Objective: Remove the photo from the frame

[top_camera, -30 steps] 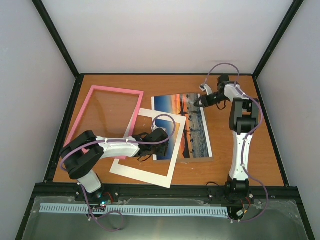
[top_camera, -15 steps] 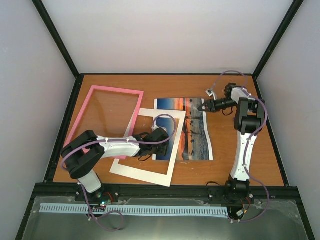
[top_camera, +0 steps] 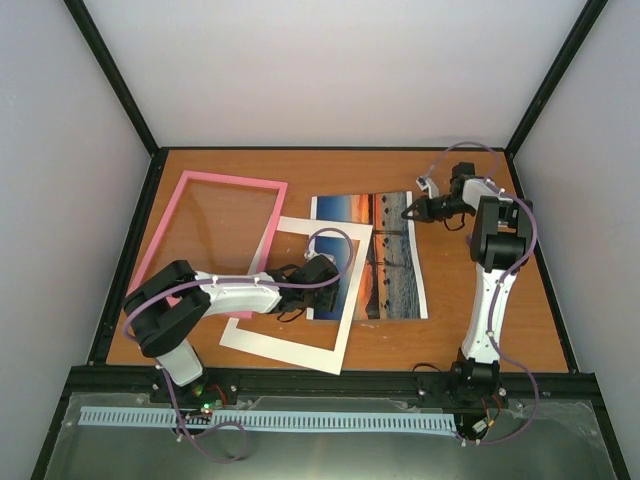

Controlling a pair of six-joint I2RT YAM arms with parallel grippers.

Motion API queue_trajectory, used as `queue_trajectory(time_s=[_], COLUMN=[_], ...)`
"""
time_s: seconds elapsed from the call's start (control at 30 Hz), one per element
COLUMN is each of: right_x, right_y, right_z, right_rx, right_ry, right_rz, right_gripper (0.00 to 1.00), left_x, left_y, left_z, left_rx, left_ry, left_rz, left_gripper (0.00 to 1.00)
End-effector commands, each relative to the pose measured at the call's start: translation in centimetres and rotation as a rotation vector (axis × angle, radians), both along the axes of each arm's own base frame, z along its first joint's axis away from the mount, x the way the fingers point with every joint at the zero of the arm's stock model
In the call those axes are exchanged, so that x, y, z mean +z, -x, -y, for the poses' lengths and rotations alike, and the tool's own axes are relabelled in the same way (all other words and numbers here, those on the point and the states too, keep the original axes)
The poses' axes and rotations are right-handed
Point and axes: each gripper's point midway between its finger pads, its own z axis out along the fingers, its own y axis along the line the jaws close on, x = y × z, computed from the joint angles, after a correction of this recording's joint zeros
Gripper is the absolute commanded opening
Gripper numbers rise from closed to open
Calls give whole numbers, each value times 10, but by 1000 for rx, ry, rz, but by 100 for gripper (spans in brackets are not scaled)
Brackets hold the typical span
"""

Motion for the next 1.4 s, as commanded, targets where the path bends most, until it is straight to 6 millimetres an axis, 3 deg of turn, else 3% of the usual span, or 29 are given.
queue_trajectory(time_s=[0.0,0.2,0.37,0.53,0.67,0.83,1.0,1.23,1.37], right_x=[15,55,69,69,80,117,118,127,131], right_y=[-13,-24,-24,-10,1,17,34,54,63], right_z=[10,48,73,73,69,76,80,86,85], right_rx=[-38,-118,-126,-68,-25,-15,6,29,54], right_ry=[65,113,100,54,-8,-88,-56,-117,-160], right_rz=[69,200,233,259,303,377,410,463,490], right_gripper=[3,3,3,3,3,3,3,3,3], left_x=[-30,20,73,133,160,162,142,105,86], left_y=[23,5,-22,-65,-105,-153,-194,-218,-230], left_z=[-22,-15,-16,-8,-2,5,14,37,39], left_rx=[-20,-5,18,-29,-75,-99,-107,-196,-227], left_ry=[-100,-62,67,305,455,484,517,521,516], left_rz=[-120,-16,92,236,264,258,216,166,166], left_gripper=[67,69,70,75,76,75,72,71,72])
